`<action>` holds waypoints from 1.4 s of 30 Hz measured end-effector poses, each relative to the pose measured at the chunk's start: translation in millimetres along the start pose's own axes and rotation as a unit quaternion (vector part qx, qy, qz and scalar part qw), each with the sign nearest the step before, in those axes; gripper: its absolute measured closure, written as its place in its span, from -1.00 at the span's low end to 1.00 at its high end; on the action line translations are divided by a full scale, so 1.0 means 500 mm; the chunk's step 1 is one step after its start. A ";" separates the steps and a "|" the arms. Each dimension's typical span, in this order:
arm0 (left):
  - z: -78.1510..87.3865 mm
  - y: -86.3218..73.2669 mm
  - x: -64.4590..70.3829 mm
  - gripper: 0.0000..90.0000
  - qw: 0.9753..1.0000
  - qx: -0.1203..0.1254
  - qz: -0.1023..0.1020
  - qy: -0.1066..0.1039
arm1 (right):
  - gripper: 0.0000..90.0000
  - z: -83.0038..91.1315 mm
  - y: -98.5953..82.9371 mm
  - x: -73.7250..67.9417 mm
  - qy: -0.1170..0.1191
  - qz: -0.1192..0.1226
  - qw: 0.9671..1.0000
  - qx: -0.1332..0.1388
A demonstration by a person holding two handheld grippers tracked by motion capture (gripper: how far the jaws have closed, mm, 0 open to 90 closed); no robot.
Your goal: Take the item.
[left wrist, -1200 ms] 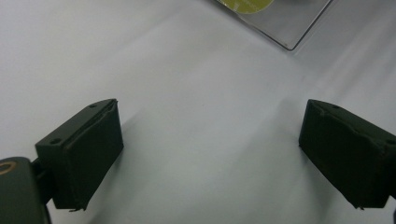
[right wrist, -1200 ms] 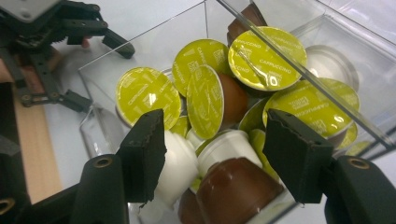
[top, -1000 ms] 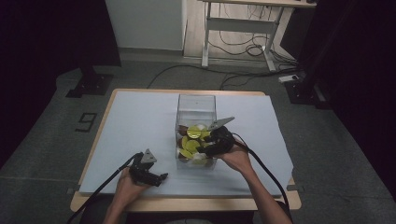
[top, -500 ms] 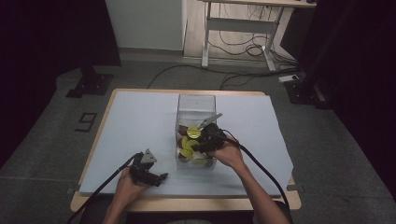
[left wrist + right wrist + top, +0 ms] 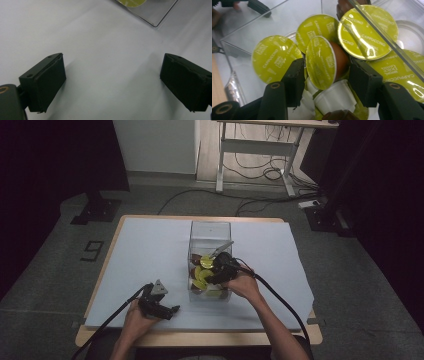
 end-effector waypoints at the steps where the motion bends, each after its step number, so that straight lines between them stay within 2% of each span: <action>1: 0.000 0.000 0.000 -0.87 1.000 0.000 0.000 0.000 | 0.02 0.000 0.000 0.000 0.000 0.000 1.000 0.000; 8: 0.000 0.000 0.000 -0.87 1.000 0.000 0.000 0.000 | 0.01 -0.005 0.004 0.005 -0.003 -0.006 1.000 -0.003; 12: 0.000 0.000 0.000 -0.87 1.000 0.000 0.000 0.000 | 0.00 -0.009 0.006 0.009 -0.015 -0.009 1.000 -0.006; 17: 0.000 0.000 0.000 -0.87 1.000 0.000 0.000 0.000 | 0.00 -0.008 0.006 0.012 -0.011 -0.016 1.000 -0.007; 22: 0.000 0.000 0.000 -0.87 1.000 0.000 0.000 0.000 | -0.07 -0.010 0.006 0.010 -0.011 -0.010 1.000 -0.010; 26: 0.000 0.000 0.000 -0.87 1.000 0.000 0.000 0.001 | -0.01 -0.010 0.004 0.009 -0.012 -0.009 1.000 -0.017; 29: 0.000 0.000 0.000 -0.87 1.000 0.000 0.000 0.000 | 0.07 -0.006 0.002 0.004 -0.001 -0.008 1.000 -0.015; 31: 0.000 0.000 0.000 -0.87 1.000 0.000 0.000 0.001 | 0.06 -0.002 0.004 -0.004 0.018 -0.009 1.000 -0.008; 32: 0.000 0.000 0.000 -0.87 1.000 0.000 0.000 0.000 | 0.06 -0.004 0.003 -0.009 0.009 -0.003 1.000 -0.012; 34: 0.000 0.000 0.000 -0.87 1.000 0.000 0.000 0.001 | 0.06 -0.004 0.003 -0.009 0.009 -0.002 1.000 -0.012; 42: 0.000 0.000 0.000 -0.87 1.000 0.000 0.000 0.001 | 0.19 0.013 0.006 -0.012 0.021 -0.003 1.000 0.009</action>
Point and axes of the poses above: each handheld gripper's, and its own axes: z roughly backward along the jaws, y roughly out of its top, x roughly to its right, the point moved 4 cm from there along -z, roughly forward along the jaws, and after that the axes turned 1 degree about x, right-handed, at the moved point
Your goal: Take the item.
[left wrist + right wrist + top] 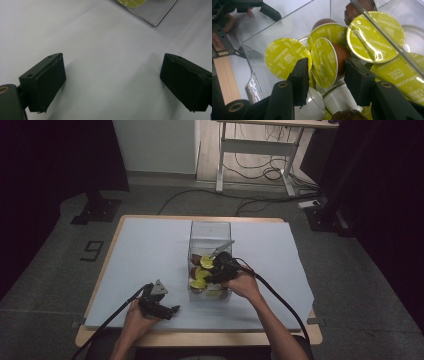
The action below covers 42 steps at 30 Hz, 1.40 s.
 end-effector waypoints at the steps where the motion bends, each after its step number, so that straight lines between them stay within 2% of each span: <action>1: 0.000 0.000 0.000 -0.87 1.000 0.000 0.000 0.000 | 0.18 -0.002 0.000 0.002 0.001 -0.001 1.000 -0.004; 7: 0.000 0.000 0.000 -0.87 1.000 0.000 0.000 0.000 | 0.08 -0.025 -0.004 0.013 -0.005 -0.011 1.000 -0.017; 12: 0.000 0.000 0.000 -0.87 1.000 0.001 0.001 0.000 | 0.03 -0.047 -0.005 0.017 0.007 -0.024 0.999 -0.029; 13: 0.000 0.000 0.000 -0.87 1.000 0.000 0.000 0.000 | 0.07 -0.044 -0.002 0.018 0.009 -0.024 0.999 -0.018; 18: 0.000 0.000 0.000 -0.87 1.000 0.001 0.001 0.000 | 0.14 -0.043 -0.001 0.018 0.007 -0.023 1.000 -0.013; 21: 0.000 0.000 0.000 -0.87 1.000 0.000 0.000 0.000 | 0.20 -0.035 0.002 0.013 0.005 -0.017 1.000 0.003; 24: 0.000 0.000 0.000 -0.87 1.000 0.000 0.000 0.000 | 0.22 -0.030 0.007 0.008 0.023 -0.015 1.000 0.015; 27: 0.000 0.000 0.000 -0.87 1.000 0.000 0.000 0.000 | 0.20 -0.036 0.008 0.006 0.012 -0.006 1.000 0.002; 30: 0.000 0.000 0.000 -0.87 1.000 0.000 0.000 0.000 | 0.22 -0.036 0.008 0.007 0.012 -0.008 1.000 0.001; 35: 0.000 0.000 0.000 -0.87 1.000 0.000 0.000 0.000 | 0.26 -0.030 0.008 0.005 -0.001 0.004 1.000 0.012; 37: 0.000 0.000 0.000 -0.87 1.000 0.000 0.000 0.000 | 0.27 -0.023 0.008 0.004 -0.016 0.011 1.000 0.012; 42: 0.000 0.000 0.000 -0.87 1.000 0.000 0.000 0.000 | 0.27 -0.003 0.008 0.007 -0.024 0.005 0.999 0.020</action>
Point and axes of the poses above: each handheld gripper's, and its own axes: z roughly backward along the jaws, y roughly out of its top, x roughly to its right, the point moved 4 cm from there along -z, roughly forward along the jaws, and after that the axes turned 1 degree about x, right-handed, at the moved point
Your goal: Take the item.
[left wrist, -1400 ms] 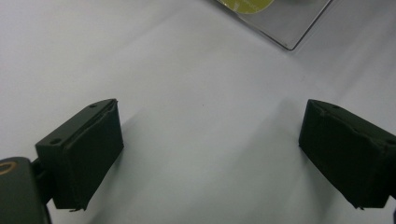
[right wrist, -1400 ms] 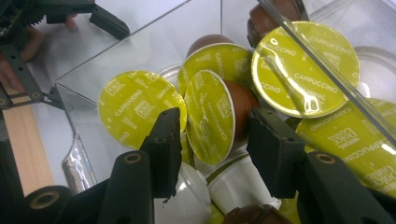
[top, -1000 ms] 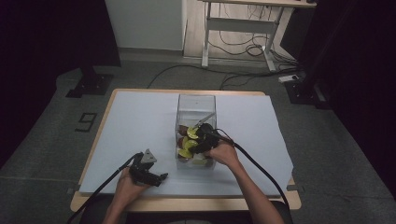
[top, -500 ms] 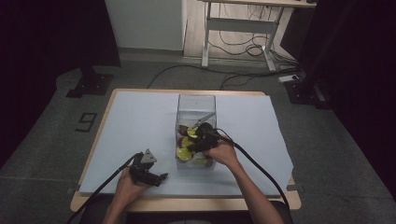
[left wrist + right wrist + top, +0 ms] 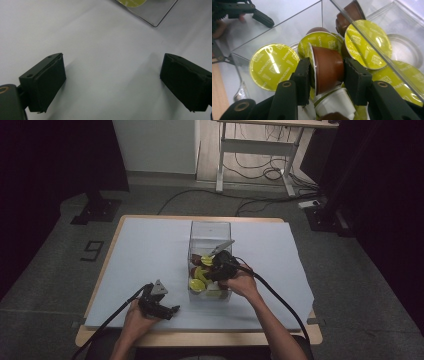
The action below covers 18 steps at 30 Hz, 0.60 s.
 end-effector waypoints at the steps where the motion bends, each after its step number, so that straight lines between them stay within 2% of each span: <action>1: 0.000 0.000 0.000 -0.87 1.000 0.000 0.000 0.000 | 0.27 0.009 0.000 0.000 0.001 -0.001 1.000 0.004; 18: 0.000 0.000 0.000 -0.87 1.000 0.000 0.000 0.000 | 0.27 0.066 0.005 -0.003 0.004 0.000 1.000 0.023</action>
Point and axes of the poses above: each handheld gripper's, and its own axes: z roughly backward along the jaws, y roughly out of its top, x roughly to its right, the point moved 4 cm from there along -z, roughly forward along the jaws, and after that the axes turned 1 degree about x, right-handed, at the moved point
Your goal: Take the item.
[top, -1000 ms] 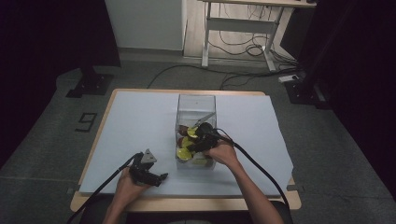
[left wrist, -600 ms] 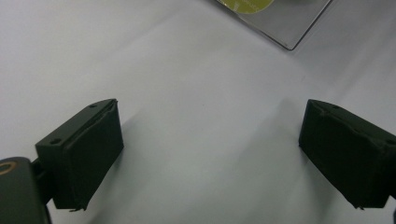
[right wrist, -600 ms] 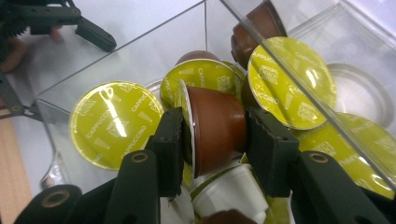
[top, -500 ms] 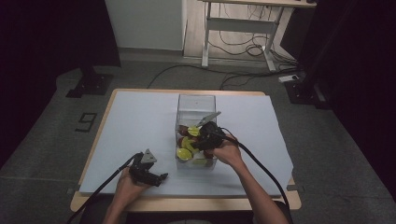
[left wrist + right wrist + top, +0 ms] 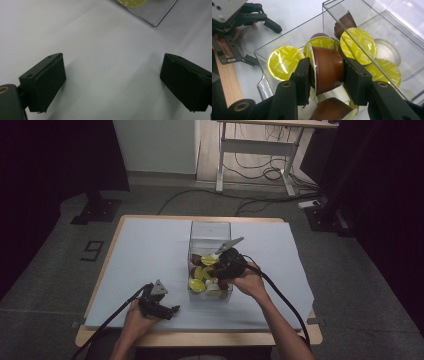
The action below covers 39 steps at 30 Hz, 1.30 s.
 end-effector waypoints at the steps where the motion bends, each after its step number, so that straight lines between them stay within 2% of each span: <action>1: 0.000 0.000 0.000 -0.87 1.000 0.000 0.000 0.000 | 0.27 0.003 0.001 0.000 0.000 0.001 1.000 0.001; 21: 0.000 0.000 0.000 -0.87 1.000 0.000 0.000 0.000 | 0.27 0.070 0.003 0.015 -0.005 -0.010 1.000 0.025; 39: 0.000 0.000 0.000 -0.87 1.000 0.000 0.000 -0.001 | 0.27 0.119 -0.020 0.055 -0.035 -0.027 0.998 0.034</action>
Point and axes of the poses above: each handheld gripper's, and its own axes: z roughly backward along the jaws, y roughly out of its top, x roughly to its right, the point moved 4 cm from there along -z, roughly forward along the jaws, and after that the axes turned 1 degree about x, right-handed, at the moved point
